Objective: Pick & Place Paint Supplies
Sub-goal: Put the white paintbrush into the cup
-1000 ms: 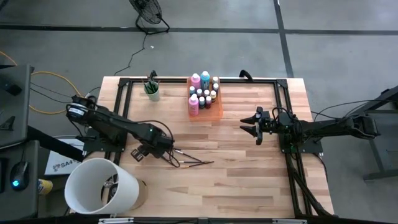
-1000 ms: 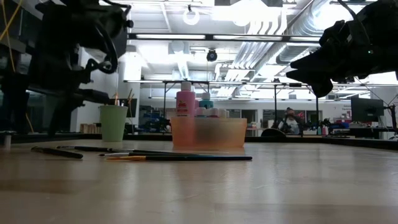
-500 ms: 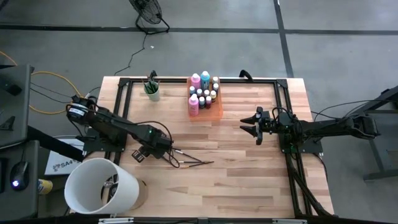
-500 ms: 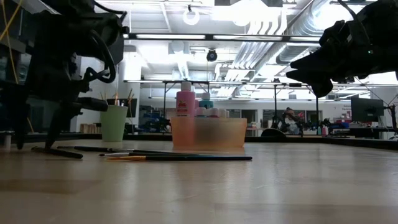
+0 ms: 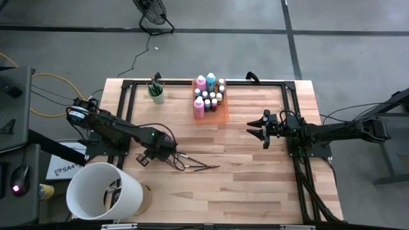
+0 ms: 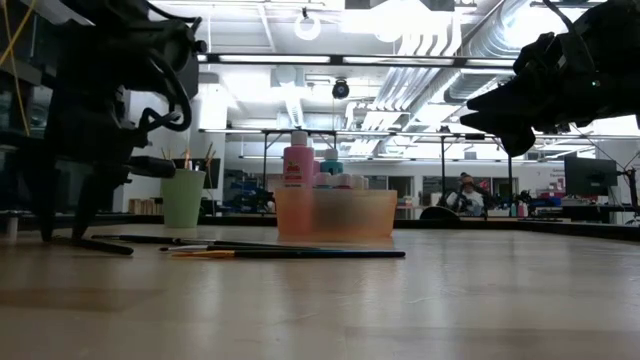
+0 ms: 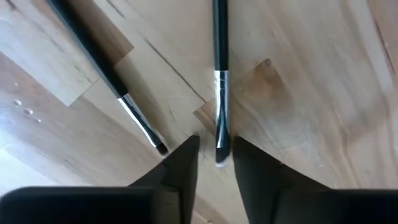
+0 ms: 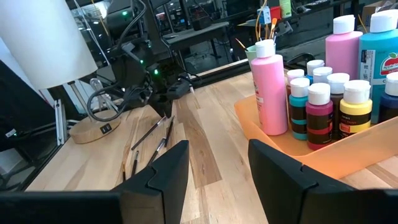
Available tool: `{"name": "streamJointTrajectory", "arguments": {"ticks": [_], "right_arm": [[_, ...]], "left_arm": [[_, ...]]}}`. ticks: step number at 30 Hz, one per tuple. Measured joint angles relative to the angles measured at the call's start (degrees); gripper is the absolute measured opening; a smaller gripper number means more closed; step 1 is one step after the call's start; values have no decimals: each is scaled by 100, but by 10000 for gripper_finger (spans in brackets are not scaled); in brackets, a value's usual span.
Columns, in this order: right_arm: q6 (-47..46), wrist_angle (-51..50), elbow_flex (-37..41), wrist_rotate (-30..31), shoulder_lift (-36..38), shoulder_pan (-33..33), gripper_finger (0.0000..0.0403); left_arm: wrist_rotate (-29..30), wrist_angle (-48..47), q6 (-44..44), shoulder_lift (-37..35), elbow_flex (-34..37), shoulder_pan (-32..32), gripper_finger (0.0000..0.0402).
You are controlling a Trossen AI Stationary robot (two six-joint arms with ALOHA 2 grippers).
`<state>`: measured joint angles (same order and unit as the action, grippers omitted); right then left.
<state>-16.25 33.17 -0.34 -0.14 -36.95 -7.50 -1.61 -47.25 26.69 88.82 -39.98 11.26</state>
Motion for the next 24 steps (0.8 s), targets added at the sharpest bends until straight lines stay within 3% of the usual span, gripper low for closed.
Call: {"name": "streamJointTrajectory", "arguments": {"ticks": [7,24], "right_arm": [[-2,0,-2,0,0,0,160],[-1,0,-2,0,-1,-1,160]], "left_arm": [[-102,-7,-41,11,4,-6,44],[-297,-113,-295,15,4,-4,2]]}}
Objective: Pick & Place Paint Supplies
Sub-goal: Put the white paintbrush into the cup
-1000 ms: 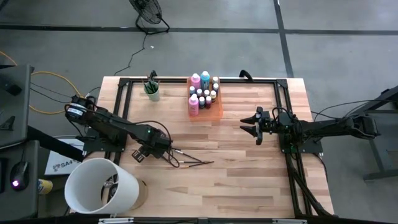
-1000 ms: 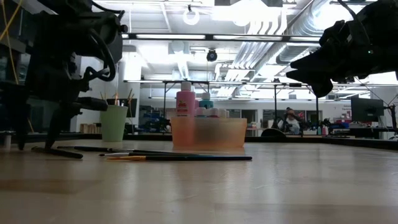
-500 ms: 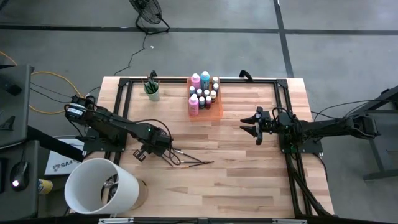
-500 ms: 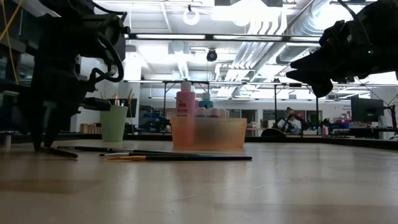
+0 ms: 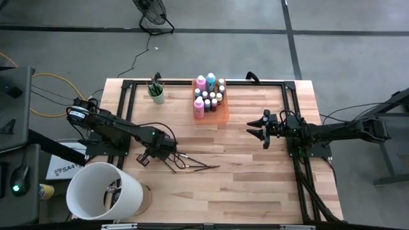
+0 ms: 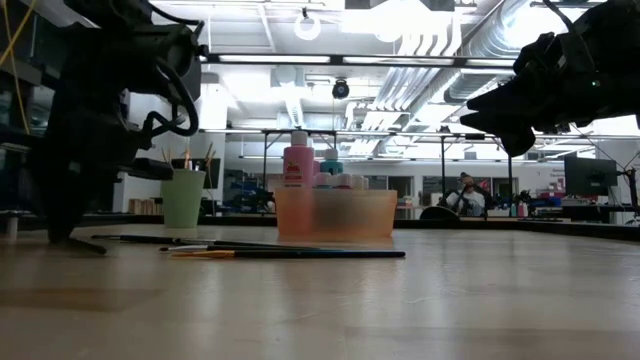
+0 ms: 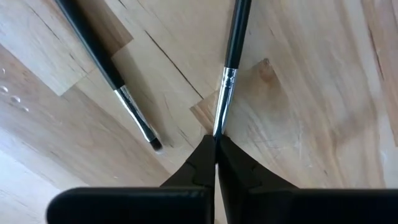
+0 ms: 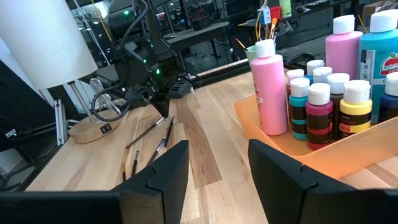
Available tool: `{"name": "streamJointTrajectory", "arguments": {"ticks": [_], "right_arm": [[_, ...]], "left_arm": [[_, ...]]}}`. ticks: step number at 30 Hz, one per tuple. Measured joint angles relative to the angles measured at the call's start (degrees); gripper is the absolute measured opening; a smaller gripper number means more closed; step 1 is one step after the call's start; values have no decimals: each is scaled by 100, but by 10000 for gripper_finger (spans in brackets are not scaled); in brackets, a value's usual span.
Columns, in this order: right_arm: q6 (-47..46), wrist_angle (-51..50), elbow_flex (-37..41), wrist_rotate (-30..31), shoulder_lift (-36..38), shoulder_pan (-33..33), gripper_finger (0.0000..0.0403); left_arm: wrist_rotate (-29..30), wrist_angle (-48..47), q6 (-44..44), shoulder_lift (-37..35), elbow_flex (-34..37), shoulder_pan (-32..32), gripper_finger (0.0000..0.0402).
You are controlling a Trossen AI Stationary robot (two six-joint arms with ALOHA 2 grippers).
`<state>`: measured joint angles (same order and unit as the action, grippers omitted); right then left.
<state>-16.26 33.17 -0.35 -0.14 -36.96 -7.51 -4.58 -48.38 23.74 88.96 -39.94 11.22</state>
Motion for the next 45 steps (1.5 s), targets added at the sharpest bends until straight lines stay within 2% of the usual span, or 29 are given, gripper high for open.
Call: {"name": "streamJointTrajectory", "arguments": {"ticks": [5,17,21,27,34,39,45], "right_arm": [[0,0,1,0,1,0,160],[0,0,1,0,1,2,160],[1,0,1,0,1,0,160],[-1,0,2,0,1,0,160],[1,0,-1,0,1,2,160],[1,0,1,0,1,2,160],[0,-1,0,0,-1,0,160]], "left_arm": [[40,-358,-121,-91,-211,14,1],[1166,-2561,-1001,-128,-1514,13,0],[1872,-3251,-1338,-133,-2103,11,0],[3380,-4169,-1635,-88,-2790,-11,0],[4692,-4166,-988,102,-3122,-810,0],[5088,-4168,-561,194,-3246,-1668,0],[6076,-4160,-87,197,-3241,-2371,0]]}}
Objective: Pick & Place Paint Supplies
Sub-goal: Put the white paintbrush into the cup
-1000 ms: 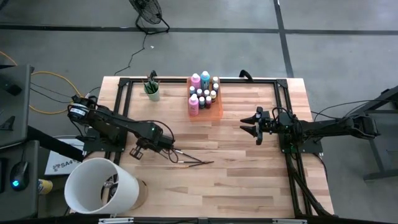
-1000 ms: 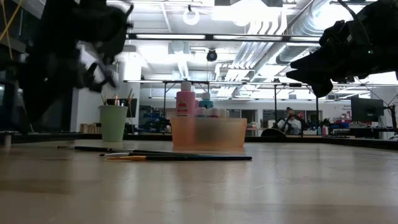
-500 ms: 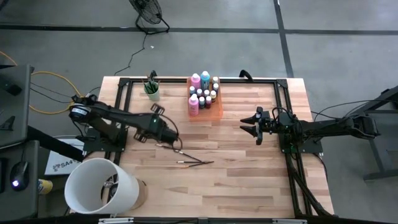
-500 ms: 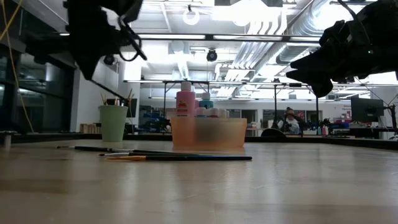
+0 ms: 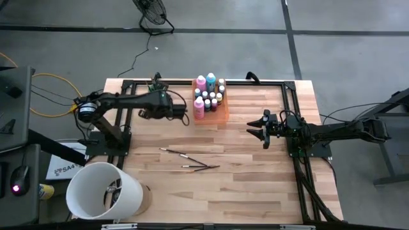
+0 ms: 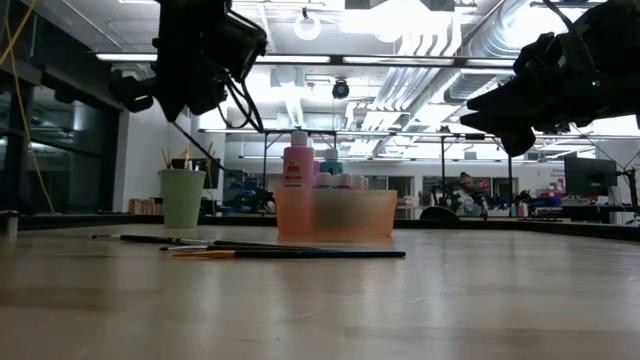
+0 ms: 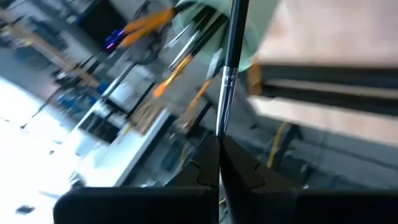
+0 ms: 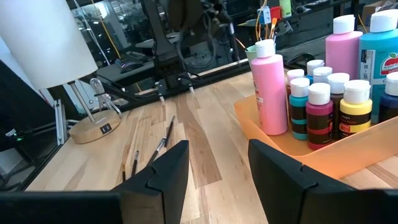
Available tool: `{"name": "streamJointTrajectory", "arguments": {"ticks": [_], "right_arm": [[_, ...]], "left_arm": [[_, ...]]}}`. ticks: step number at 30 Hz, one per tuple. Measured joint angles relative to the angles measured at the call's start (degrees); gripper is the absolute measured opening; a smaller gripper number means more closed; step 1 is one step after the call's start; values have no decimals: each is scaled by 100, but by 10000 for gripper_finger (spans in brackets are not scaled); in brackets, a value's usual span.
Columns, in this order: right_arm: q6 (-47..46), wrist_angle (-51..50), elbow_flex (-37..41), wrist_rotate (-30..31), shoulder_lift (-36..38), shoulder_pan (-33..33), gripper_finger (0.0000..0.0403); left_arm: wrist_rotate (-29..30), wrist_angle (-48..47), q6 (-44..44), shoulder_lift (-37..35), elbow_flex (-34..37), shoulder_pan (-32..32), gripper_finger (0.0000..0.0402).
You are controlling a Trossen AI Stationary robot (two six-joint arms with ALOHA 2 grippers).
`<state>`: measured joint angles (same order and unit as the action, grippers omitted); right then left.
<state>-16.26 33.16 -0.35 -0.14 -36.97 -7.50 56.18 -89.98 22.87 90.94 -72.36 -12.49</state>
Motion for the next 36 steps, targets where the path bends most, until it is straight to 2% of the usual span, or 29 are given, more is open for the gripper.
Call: {"name": "streamJointTrajectory", "arguments": {"ticks": [9,16,21,32,36], "right_arm": [[1,-1,1,1,1,0,160],[0,1,2,0,0,0,160],[-1,1,1,0,0,2,160],[1,1,0,2,2,2,160],[1,1,2,0,2,2,160]], "left_arm": [[1462,-2,711,-2,0,-300,0],[2738,-4,1975,-2,0,-300,0],[2670,-7,2658,-4,0,-377,0],[2748,7,2817,20,0,-1354,0],[2695,34,2856,147,0,-1460,0]]}}
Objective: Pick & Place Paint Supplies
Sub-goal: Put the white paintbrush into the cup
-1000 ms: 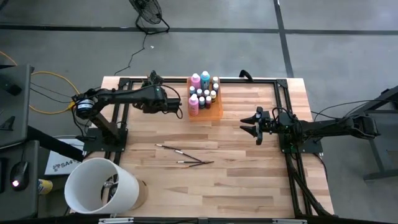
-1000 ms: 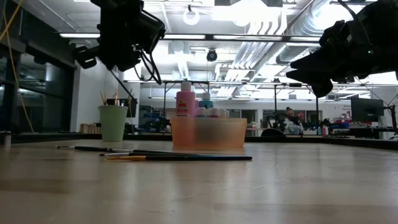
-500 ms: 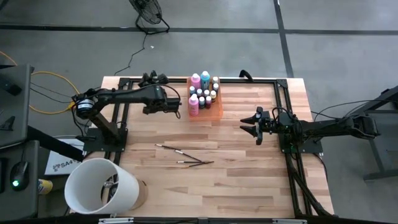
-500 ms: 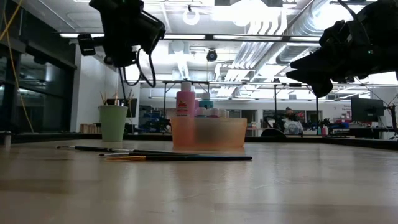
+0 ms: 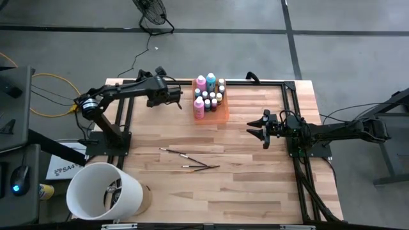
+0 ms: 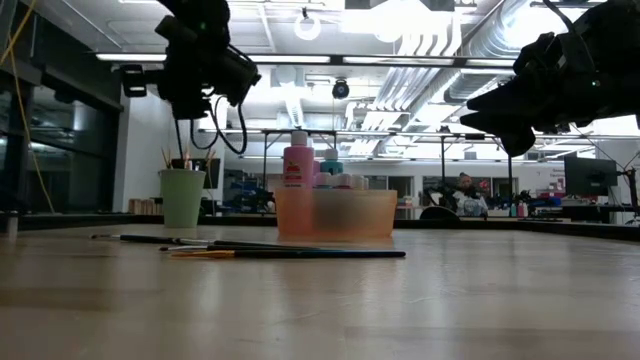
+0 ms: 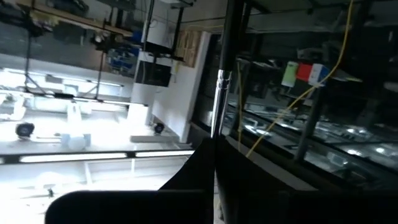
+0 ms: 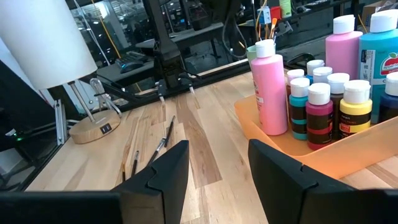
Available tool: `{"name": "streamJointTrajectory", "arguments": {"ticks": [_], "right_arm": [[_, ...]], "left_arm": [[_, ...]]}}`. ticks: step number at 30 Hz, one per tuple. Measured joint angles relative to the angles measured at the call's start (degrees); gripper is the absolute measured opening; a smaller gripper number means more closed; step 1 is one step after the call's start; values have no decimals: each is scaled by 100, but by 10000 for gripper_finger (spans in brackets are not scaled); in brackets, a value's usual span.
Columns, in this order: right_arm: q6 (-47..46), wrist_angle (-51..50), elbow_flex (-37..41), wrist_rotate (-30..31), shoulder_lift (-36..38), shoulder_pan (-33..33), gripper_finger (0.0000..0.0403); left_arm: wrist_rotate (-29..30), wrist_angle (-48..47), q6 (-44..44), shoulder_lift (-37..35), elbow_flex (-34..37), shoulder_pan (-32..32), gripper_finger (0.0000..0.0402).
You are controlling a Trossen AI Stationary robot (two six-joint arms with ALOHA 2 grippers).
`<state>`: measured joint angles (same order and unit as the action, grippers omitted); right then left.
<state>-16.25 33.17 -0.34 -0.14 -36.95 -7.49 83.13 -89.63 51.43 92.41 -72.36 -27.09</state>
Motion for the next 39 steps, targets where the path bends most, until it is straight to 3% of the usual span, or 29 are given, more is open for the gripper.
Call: {"name": "streamJointTrajectory", "arguments": {"ticks": [15,26,33,39], "right_arm": [[-2,-1,-1,1,-2,-2,160],[-1,-1,-2,0,0,-2,160],[-2,0,0,0,0,0,160],[0,-2,0,0,0,0,160]], "left_arm": [[-242,6,-68,880,2,9,13],[-271,-38,-765,874,2,22,142],[-161,-36,-981,381,2,434,174],[-635,-48,-1154,-350,-2,1277,175]]}}
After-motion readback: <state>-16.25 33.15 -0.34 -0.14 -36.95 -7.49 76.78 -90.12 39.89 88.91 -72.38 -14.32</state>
